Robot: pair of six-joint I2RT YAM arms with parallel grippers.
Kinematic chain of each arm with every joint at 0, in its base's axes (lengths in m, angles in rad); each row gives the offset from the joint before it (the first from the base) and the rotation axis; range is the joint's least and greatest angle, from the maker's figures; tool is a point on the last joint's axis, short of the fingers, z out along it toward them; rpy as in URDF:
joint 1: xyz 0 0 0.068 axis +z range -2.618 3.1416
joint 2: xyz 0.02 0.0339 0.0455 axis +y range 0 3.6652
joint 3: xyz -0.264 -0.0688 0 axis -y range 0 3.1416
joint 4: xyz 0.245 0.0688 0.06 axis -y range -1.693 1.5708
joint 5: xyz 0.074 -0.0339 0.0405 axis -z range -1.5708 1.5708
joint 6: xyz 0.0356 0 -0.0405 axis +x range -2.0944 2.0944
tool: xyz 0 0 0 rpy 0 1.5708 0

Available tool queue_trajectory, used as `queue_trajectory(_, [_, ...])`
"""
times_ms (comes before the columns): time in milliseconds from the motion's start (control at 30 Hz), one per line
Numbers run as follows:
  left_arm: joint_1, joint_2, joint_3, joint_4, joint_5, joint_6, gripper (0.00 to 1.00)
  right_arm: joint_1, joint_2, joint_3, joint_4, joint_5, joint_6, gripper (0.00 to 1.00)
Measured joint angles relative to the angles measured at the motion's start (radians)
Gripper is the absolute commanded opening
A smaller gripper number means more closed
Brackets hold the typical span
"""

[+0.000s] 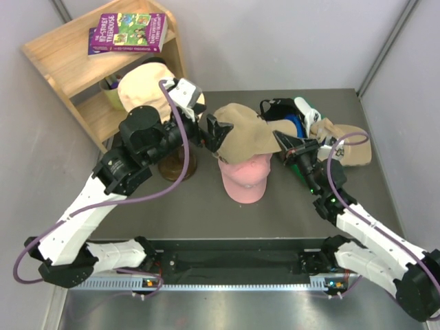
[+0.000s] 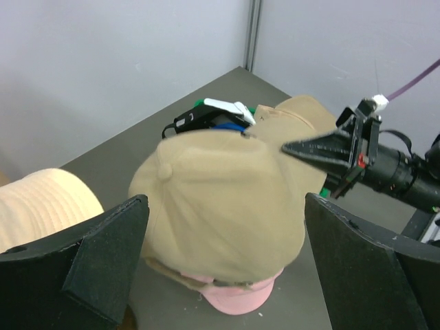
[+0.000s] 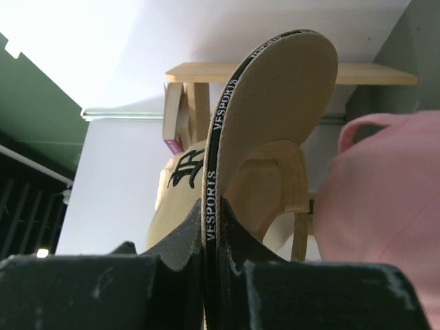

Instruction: Stack the hats

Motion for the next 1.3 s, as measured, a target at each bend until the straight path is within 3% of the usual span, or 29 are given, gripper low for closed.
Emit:
queue_trajectory(200, [0.000, 0.054, 0.003, 0.060, -0.002, -0.032, 0.99, 0.018, -0.102, -0.063, -0.097, 0.009, -0.030, 0.00])
queue_trajectory(467, [0.000, 0.080, 0.003, 0.077, -0.002, -0.047, 0.99, 0.010, -0.187, -0.227, -0.061, 0.026, -0.027, 0.00])
queue_trajectory(933, [0.000, 0.138, 0.018, 0.087, -0.002, -0.061, 0.99, -0.147, 0.011, -0.294, 0.077, -0.138, -0.084, 0.00])
queue_trajectory(1300, [0.000, 0.182, 0.023, 0.101, -0.003, -0.066, 0.99, -0.210, 0.032, -0.293, 0.091, -0.236, -0.246, 0.00])
